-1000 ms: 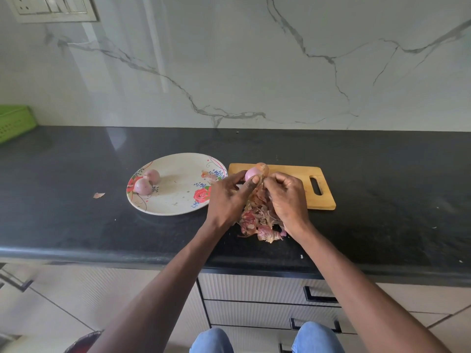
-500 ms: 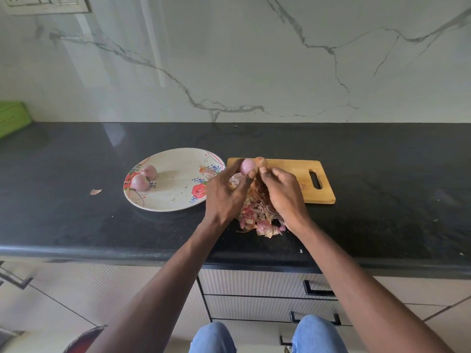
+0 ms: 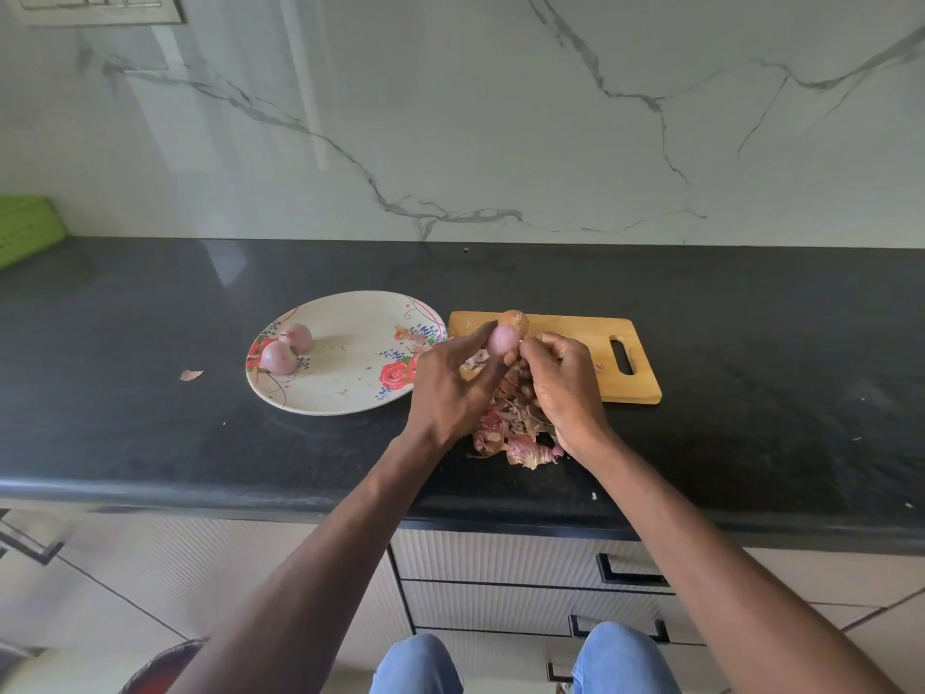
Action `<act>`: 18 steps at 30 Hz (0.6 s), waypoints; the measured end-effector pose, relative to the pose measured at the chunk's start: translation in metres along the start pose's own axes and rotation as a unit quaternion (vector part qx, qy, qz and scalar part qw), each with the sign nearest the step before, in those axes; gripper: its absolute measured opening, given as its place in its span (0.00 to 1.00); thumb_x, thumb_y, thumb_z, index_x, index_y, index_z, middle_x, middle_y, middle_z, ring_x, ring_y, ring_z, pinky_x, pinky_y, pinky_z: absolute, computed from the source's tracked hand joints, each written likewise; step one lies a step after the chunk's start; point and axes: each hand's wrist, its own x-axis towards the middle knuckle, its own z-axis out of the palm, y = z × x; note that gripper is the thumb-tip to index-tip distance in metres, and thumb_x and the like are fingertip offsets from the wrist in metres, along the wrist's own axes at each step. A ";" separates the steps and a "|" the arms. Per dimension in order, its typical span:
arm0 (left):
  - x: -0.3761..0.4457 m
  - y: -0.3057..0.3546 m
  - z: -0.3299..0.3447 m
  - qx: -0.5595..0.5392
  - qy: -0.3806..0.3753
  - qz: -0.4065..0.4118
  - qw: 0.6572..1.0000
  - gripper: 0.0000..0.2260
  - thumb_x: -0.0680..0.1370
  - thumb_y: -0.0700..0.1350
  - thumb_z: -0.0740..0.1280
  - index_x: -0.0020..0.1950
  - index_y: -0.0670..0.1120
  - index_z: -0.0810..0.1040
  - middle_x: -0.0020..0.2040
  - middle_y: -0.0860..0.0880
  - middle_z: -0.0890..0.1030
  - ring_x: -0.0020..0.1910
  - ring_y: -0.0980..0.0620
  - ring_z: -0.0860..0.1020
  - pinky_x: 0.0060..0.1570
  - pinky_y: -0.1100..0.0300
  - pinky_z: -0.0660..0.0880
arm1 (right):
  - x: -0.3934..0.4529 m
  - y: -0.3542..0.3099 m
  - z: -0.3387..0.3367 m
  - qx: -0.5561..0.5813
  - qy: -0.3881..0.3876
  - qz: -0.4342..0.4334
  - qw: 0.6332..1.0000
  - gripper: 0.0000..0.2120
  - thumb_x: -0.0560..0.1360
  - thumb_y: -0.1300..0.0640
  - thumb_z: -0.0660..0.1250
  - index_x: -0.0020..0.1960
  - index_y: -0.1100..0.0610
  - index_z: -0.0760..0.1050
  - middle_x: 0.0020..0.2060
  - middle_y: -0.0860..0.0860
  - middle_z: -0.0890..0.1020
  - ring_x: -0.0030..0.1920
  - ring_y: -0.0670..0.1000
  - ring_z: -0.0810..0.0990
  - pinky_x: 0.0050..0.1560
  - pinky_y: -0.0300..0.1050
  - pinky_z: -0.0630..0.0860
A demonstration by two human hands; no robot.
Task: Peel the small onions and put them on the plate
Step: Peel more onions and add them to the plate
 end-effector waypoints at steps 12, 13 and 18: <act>0.000 0.007 0.000 0.005 0.029 -0.006 1.000 0.15 0.81 0.52 0.68 0.62 0.43 0.82 0.46 0.52 0.82 0.44 0.62 0.77 0.42 0.70 0.70 | 0.007 0.007 0.001 -0.102 -0.052 -0.030 0.993 0.12 0.83 0.54 0.64 0.61 0.58 0.81 0.53 0.50 0.85 0.55 0.46 0.83 0.58 0.50 0.80; 0.000 0.006 0.000 0.001 0.030 -0.009 1.000 0.16 0.81 0.51 0.68 0.63 0.42 0.82 0.46 0.52 0.82 0.44 0.62 0.77 0.42 0.71 0.70 | 0.007 0.007 0.001 -0.114 -0.050 -0.040 0.991 0.13 0.83 0.54 0.63 0.61 0.59 0.81 0.54 0.51 0.85 0.55 0.47 0.82 0.58 0.49 0.80; 0.000 0.003 -0.002 -0.005 0.018 -0.010 1.000 0.20 0.80 0.53 0.69 0.67 0.43 0.80 0.53 0.49 0.84 0.50 0.64 0.78 0.48 0.76 0.69 | 0.005 0.004 0.000 -0.066 -0.036 -0.037 0.996 0.09 0.82 0.57 0.65 0.49 0.58 0.83 0.36 0.42 0.80 0.37 0.40 0.77 0.40 0.40 0.74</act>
